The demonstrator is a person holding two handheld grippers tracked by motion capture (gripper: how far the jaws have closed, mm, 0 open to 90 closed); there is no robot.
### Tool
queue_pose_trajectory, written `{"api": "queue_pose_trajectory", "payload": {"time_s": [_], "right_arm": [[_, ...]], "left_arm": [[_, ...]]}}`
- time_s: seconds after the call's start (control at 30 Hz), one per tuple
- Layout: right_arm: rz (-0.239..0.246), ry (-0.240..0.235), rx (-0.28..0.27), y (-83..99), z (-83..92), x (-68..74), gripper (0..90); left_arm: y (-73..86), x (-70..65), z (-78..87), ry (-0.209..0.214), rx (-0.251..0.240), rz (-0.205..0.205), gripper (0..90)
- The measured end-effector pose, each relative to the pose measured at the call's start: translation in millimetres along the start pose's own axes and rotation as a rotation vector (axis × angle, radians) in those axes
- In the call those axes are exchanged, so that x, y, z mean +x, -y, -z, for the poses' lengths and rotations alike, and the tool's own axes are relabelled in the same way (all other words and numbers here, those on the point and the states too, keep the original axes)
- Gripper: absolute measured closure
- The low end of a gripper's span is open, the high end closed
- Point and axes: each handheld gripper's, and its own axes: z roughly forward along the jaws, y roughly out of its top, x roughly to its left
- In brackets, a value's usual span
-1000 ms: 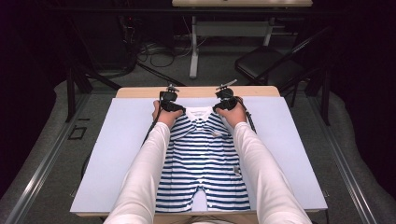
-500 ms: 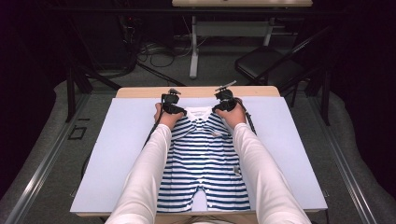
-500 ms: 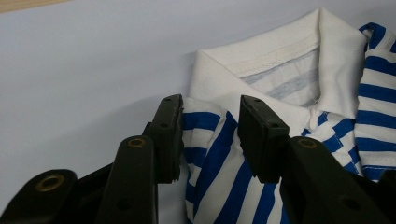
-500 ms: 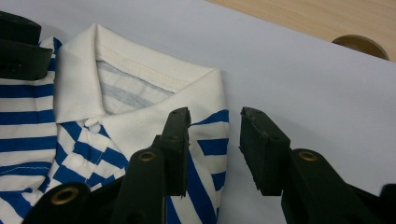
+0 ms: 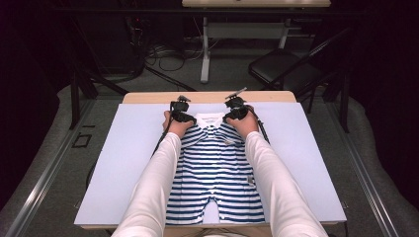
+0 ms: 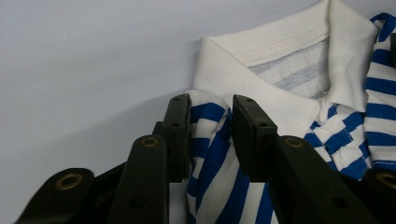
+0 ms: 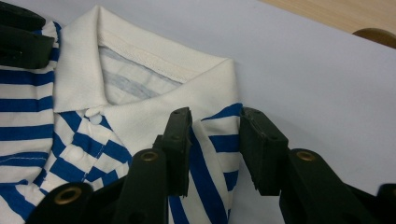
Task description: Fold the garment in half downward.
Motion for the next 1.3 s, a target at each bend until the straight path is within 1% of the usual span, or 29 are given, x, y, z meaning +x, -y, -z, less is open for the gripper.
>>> {"api": "queue_pose_trajectory", "payload": {"time_s": [0.07, 0.1, 0.17, 0.2, 0.23, 0.27, 0.33, 0.37, 0.4, 0.47, 0.57, 0.63, 0.73, 0.77, 0.8, 0.83, 0.87, 0.9, 0.93, 1.0, 1.03, 1.07, 1.1, 1.13, 1.17, 1.2, 1.23, 1.27, 1.3], "right_arm": [[-0.014, -0.007, 0.003, 0.8, -0.9, -0.7, 65.2], [-0.015, -0.006, 0.004, 1.1, -1.2, -0.8, 65.7], [-0.017, -0.007, 0.005, 1.5, -1.7, -0.6, 66.6], [-0.007, -0.007, 0.006, 1.5, -2.4, -0.4, 66.9], [-0.008, -0.011, -0.004, 2.0, -3.6, 0.2, 66.9], [-0.004, -0.006, 0.011, 1.6, -3.2, 0.6, 67.0], [0.006, -0.004, 0.013, 2.0, -4.5, 0.9, 67.0], [-0.001, -0.002, 0.006, 2.8, -5.3, 1.9, 67.1], [0.013, -0.001, 0.018, 2.3, -5.3, 1.8, 67.4], [0.015, 0.003, 0.021, 2.7, -6.0, 2.3, 68.3], [0.008, 0.004, 0.032, 3.7, -6.7, 3.0, 71.6], [0.016, 0.009, 0.041, 4.1, -6.6, 2.5, 74.1], [0.022, 0.015, 0.041, 4.7, -6.3, 2.0, 79.1], [0.019, 0.019, 0.041, 5.1, -5.9, 2.0, 80.8], [0.017, 0.018, 0.026, 5.7, -6.5, 1.5, 82.3], [0.015, 0.020, 0.022, 6.1, -6.4, 1.2, 83.7], [0.016, 0.024, 0.034, 5.8, -5.3, 0.9, 84.3], [0.013, 0.025, 0.035, 6.0, -5.0, 0.7, 84.5], [0.016, 0.025, 0.017, 6.7, -5.8, -0.3, 84.7], [0.013, 0.030, 0.031, 6.3, -3.8, -0.9, 84.9], [0.011, 0.032, 0.021, 6.8, -3.6, -2.1, 85.0], [0.009, 0.034, 0.024, 6.9, -2.5, -3.5, 85.1], [0.001, 0.035, 0.025, 7.1, -1.7, -4.7, 85.2], [-0.004, 0.034, 0.005, 8.1, -2.3, -6.6, 85.4], [-0.011, 0.038, 0.024, 8.1, -0.5, -7.9, 85.6], [-0.022, 0.032, 0.020, 8.9, -0.2, -9.3, 85.8], [-0.024, 0.025, 0.003, 9.7, -0.9, -11.0, 85.9], [-0.034, 0.025, 0.017, 9.9, 0.2, -11.0, 86.0], [-0.032, 0.024, 0.014, 10.2, 0.0, -11.4, 86.1]], "left_arm": [[1.0, 1.1, -0.2, 0.008, 0.002, 0.006, 69.8], [1.3, 1.8, -0.4, 0.007, 0.001, 0.001, 70.4], [2.3, 1.8, -0.9, 0.008, -0.001, 0.008, 71.8], [2.5, 1.9, -1.0, 0.007, -0.002, 0.007, 72.0], [2.5, 1.6, -1.1, 0.006, -0.005, 0.007, 72.3], [2.5, 1.5, -1.2, 0.006, -0.005, 0.007, 72.9], [2.5, 1.5, -1.4, 0.008, -0.003, 0.006, 73.8], [2.5, 1.4, -1.5, 0.007, -0.003, 0.007, 74.3], [2.6, 1.3, -1.6, 0.006, -0.006, 0.007, 75.1], [2.7, 1.3, -1.5, 0.006, -0.005, 0.008, 76.8], [2.8, 2.0, -0.4, 0.008, -0.009, 0.014, 81.2], [3.4, 2.7, -0.8, 0.011, -0.014, 0.017, 82.3], [3.6, 2.7, -0.6, 0.008, -0.015, 0.018, 83.6], [3.7, 2.4, -0.6, 0.006, -0.015, 0.017, 83.9], [3.7, 2.2, -0.6, 0.004, -0.016, 0.015, 84.2], [3.8, 2.1, -0.7, 0.003, -0.019, 0.013, 84.5], [3.8, 2.1, -0.3, 0.001, -0.017, 0.012, 84.7], [4.0, 2.1, -0.1, 0.000, -0.019, 0.013, 84.8], [3.9, 2.5, 0.4, -0.002, -0.017, 0.008, 85.0], [3.9, 3.1, 1.3, -0.004, -0.019, 0.010, 85.3], [4.0, 3.6, 1.8, -0.007, -0.020, 0.012, 85.4], [3.8, 4.4, 2.6, -0.008, -0.019, 0.015, 85.5], [3.8, 5.0, 3.2, -0.009, -0.020, 0.017, 85.6], [3.7, 5.4, 3.7, -0.007, -0.020, 0.015, 85.7], [3.9, 5.3, 3.8, -0.007, -0.024, 0.017, 85.7], [3.7, 5.1, 4.0, -0.009, -0.023, 0.018, 85.7], [3.8, 4.7, 3.8, -0.012, -0.027, 0.018, 85.8], [3.8, 4.8, 3.6, -0.012, -0.028, 0.012, 85.8], [3.7, 4.2, 3.8, -0.013, -0.028, 0.014, 85.8]]}}
